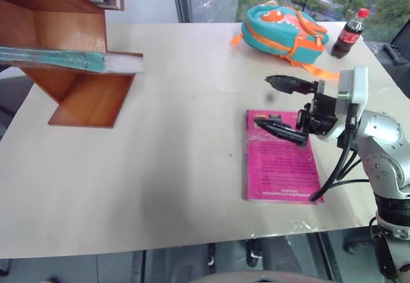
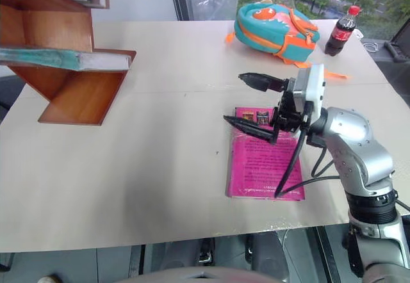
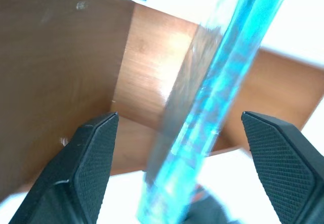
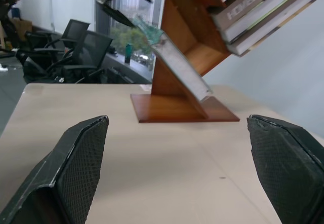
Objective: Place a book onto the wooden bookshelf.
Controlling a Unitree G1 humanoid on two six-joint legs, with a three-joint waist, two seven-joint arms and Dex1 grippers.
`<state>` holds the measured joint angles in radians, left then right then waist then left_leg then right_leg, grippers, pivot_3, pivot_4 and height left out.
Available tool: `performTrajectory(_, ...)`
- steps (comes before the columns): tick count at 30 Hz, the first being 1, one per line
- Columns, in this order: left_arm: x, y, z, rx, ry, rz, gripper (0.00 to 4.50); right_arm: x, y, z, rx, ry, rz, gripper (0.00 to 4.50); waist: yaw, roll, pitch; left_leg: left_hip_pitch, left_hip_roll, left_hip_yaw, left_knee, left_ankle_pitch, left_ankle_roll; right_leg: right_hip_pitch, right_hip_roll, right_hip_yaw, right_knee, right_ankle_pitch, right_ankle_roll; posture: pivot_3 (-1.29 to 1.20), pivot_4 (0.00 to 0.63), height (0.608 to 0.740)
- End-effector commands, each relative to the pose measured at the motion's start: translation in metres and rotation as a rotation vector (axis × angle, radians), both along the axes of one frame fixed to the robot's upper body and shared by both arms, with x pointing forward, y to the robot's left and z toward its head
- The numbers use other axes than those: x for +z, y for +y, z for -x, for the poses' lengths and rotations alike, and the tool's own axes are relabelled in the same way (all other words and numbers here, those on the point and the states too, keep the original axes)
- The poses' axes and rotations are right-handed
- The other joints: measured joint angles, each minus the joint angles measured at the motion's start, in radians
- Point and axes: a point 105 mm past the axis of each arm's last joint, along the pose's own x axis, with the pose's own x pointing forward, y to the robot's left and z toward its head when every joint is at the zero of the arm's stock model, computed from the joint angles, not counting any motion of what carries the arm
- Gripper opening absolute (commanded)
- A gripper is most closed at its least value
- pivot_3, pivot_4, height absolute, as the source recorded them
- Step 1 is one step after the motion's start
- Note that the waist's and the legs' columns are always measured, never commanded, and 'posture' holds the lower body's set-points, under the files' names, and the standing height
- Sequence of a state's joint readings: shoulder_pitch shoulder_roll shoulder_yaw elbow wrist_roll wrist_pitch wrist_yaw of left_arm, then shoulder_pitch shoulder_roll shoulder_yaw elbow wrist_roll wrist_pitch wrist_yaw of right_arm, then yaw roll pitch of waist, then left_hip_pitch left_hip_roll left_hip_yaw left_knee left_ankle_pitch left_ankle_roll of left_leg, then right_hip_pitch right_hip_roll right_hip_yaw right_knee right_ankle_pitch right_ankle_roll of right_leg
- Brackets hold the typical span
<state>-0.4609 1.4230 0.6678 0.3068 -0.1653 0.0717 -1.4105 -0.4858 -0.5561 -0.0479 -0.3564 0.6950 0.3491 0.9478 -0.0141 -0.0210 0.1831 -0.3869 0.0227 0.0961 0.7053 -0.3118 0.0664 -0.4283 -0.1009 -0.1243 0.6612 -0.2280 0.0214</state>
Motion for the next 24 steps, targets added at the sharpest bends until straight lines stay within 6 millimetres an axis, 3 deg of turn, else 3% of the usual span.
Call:
performTrajectory(1, 0.006, -0.035, 0.028, -0.129, -0.013, 0.211, 4.07, 0.012, 0.0, 0.003, 0.025, -0.056, -0.019, 4.5, 0.002, 0.0, 0.0, 0.0, 0.0, 0.0, 0.0, 0.0, 0.0, 0.0, 0.0, -0.001, 0.0, 0.0, 0.0, 0.0, 0.15, 0.74)
performTrajectory(4, -0.023, -0.071, 0.04, -0.273, 0.101, 0.418, 3.48, 0.014, 0.001, 0.002, 0.034, -0.058, -0.012, 4.5, 0.003, 0.002, -0.001, 0.0, 0.0, -0.002, 0.0, 0.0, 0.0, 0.001, -0.001, 0.0, 0.0, 0.0, 0.0, 0.0, 0.15, 0.74)
performTrajectory(7, -0.059, -0.101, 0.031, -0.381, 0.199, 0.632, 2.43, 0.017, 0.0, 0.004, 0.032, -0.065, -0.002, 4.5, 0.004, 0.003, -0.001, 0.002, 0.0, -0.004, 0.001, 0.0, -0.001, 0.003, -0.002, 0.001, 0.0, 0.0, 0.0, 0.0, 0.15, 0.74)
performTrajectory(8, -0.077, -0.114, 0.021, -0.405, 0.222, 0.686, 2.29, 0.018, -0.002, 0.004, 0.022, -0.067, 0.005, 4.5, 0.004, 0.003, -0.001, 0.003, 0.0, -0.005, 0.001, 0.0, -0.001, 0.005, -0.002, 0.001, 0.001, 0.0, 0.0, 0.0, 0.15, 0.74)
performTrajectory(9, -0.094, -0.127, 0.008, -0.419, 0.217, 0.727, 1.75, 0.019, -0.003, 0.006, 0.011, -0.07, 0.011, 4.5, 0.008, 0.007, -0.002, 0.004, 0.0, -0.005, 0.001, 0.0, -0.001, 0.007, -0.002, 0.001, 0.001, 0.0, -0.001, 0.0, 0.15, 0.74)
performTrajectory(12, -0.116, -0.163, -0.027, -0.42, 0.113, 0.83, 0.68, 0.02, -0.007, 0.01, -0.015, -0.074, 0.021, 4.5, 0.022, 0.005, -0.003, 0.009, -0.001, -0.009, 0.002, 0.001, -0.002, 0.015, -0.002, -0.002, 0.0, 0.001, -0.001, 0.0, 0.15, 0.74)
performTrajectory(16, -0.13, -0.194, -0.08, -0.282, -0.101, 0.954, 0.68, 0.021, -0.011, 0.016, -0.064, -0.076, 0.031, 4.5, 0.036, 0.003, -0.004, 0.007, -0.002, -0.011, 0.006, 0.001, -0.001, 0.016, -0.002, -0.004, 0.001, 0.002, -0.003, 0.0, 0.15, 0.74)
performTrajectory(18, -0.124, -0.188, -0.098, -0.174, -0.252, 1.04, 0.68, 0.021, -0.013, 0.018, -0.08, -0.072, 0.033, 4.5, 0.038, 0.003, -0.004, 0.007, -0.002, -0.011, 0.007, 0.001, -0.001, 0.016, -0.003, -0.004, 0.0, 0.003, -0.002, 0.0, 0.15, 0.74)
performTrajectory(20, -0.117, -0.166, -0.111, -0.011, -0.431, 1.065, 0.68, 0.022, -0.013, 0.019, -0.089, -0.071, 0.033, 4.5, 0.028, 0.003, -0.004, 0.007, -0.002, -0.01, 0.007, 0.001, -0.001, 0.016, -0.002, -0.003, 0.0, 0.003, -0.002, 0.0, 0.15, 0.74)
performTrajectory(24, -0.115, -0.117, -0.113, 0.243, -0.633, 1.112, 0.68, 0.023, -0.015, 0.021, -0.106, -0.075, 0.031, 4.5, 0.019, 0.003, -0.004, 0.008, 0.0, -0.011, 0.005, 0.001, -0.001, 0.015, -0.002, -0.002, -0.001, 0.003, -0.002, 0.0, 0.15, 0.74)
